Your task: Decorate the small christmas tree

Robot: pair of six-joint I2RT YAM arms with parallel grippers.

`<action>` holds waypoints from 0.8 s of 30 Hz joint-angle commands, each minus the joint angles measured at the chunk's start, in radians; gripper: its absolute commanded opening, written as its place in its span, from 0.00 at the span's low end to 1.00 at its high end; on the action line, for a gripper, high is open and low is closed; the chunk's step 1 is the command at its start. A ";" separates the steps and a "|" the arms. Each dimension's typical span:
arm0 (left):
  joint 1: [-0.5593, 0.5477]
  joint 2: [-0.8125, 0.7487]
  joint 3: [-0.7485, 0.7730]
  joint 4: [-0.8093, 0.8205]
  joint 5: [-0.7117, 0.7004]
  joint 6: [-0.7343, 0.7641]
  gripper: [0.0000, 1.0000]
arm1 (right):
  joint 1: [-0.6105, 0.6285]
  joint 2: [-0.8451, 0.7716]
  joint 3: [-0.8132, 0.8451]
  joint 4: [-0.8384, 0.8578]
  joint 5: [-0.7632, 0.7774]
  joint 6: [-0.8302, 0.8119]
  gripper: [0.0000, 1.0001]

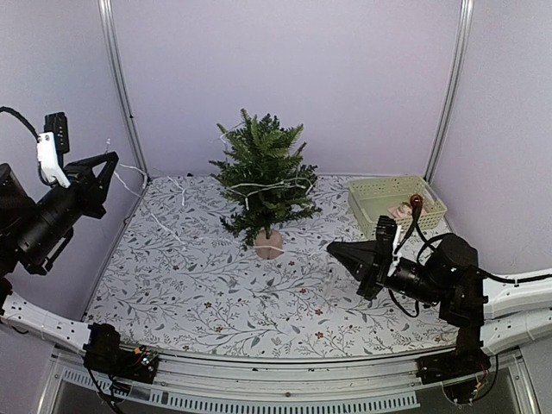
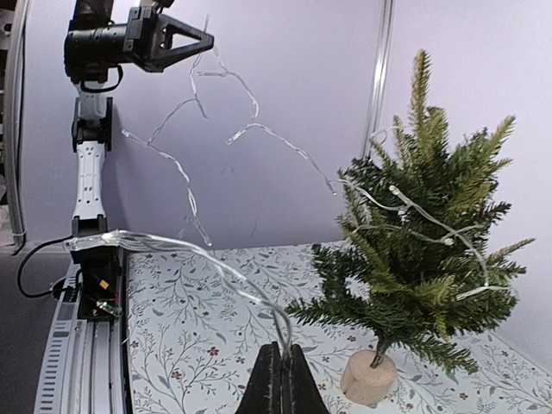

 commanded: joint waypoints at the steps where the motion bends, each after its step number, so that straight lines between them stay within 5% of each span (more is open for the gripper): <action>1: 0.021 -0.027 -0.068 0.128 -0.091 0.021 0.00 | 0.004 -0.082 0.051 -0.052 0.140 -0.054 0.00; 5: 0.114 0.014 -0.062 0.053 -0.026 -0.089 0.00 | 0.004 -0.105 0.108 -0.077 0.197 -0.111 0.00; 9: 0.264 0.076 -0.064 0.007 0.249 -0.153 0.00 | 0.003 -0.103 0.137 -0.079 0.214 -0.157 0.00; 19: 0.275 0.139 0.030 0.037 0.847 -0.013 0.00 | -0.007 -0.161 0.120 -0.092 0.272 -0.172 0.00; 24: 0.270 0.181 0.090 -0.006 1.027 0.023 0.00 | -0.023 -0.209 0.118 -0.110 0.289 -0.187 0.00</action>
